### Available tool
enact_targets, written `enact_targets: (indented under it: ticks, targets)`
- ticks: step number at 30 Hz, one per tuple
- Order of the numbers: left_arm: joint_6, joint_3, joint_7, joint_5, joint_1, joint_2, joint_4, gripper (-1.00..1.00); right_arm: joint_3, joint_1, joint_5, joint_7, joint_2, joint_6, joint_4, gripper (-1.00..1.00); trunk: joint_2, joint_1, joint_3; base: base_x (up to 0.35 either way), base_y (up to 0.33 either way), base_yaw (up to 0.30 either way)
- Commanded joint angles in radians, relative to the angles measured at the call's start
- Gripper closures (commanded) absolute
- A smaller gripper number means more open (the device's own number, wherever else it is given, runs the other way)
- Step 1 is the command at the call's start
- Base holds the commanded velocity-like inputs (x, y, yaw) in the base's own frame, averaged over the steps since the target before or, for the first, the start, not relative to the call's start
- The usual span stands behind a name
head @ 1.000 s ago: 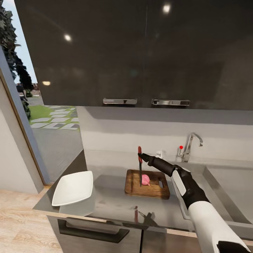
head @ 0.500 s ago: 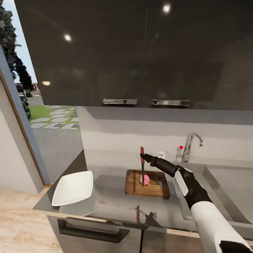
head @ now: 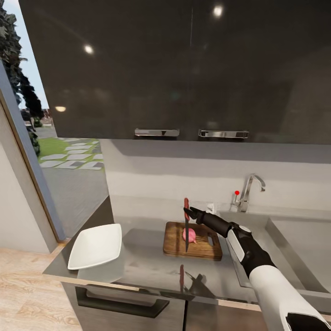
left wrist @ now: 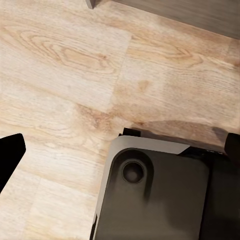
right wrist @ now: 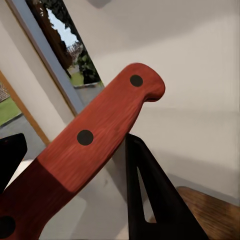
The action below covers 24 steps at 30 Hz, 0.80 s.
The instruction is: In the kitchen, take the Vidalia onion out of the sink, dice it on the chopping board with the paring knife, put the diced onion into the bowl on the countertop, then place both the paring knife and the chopping board into the sink.
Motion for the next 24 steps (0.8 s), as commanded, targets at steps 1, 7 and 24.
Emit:
enact_targets:
  ticks: [1,7,24]
  targets:
    - [-0.003,-0.005,0.002,0.006,0.000,0.000,0.001,-1.00,-0.001,0.000,-0.009,0.005,0.000,0.010,0.001,1.00,-0.001,0.000,0.000,0.000,0.000,0.000]
    - [-0.003,-0.005,0.002,0.006,0.000,0.000,0.002,-1.00,-0.001,0.000,-0.005,0.004,0.000,0.008,0.002,1.00,-0.001,0.000,0.000,0.000,0.000,0.000]
    - [-0.003,-0.005,0.002,0.006,0.000,0.000,0.001,-1.00,-0.001,0.000,-0.005,0.006,-0.001,0.008,0.002,1.00,-0.001,0.000,0.000,0.105,-0.070,0.000]
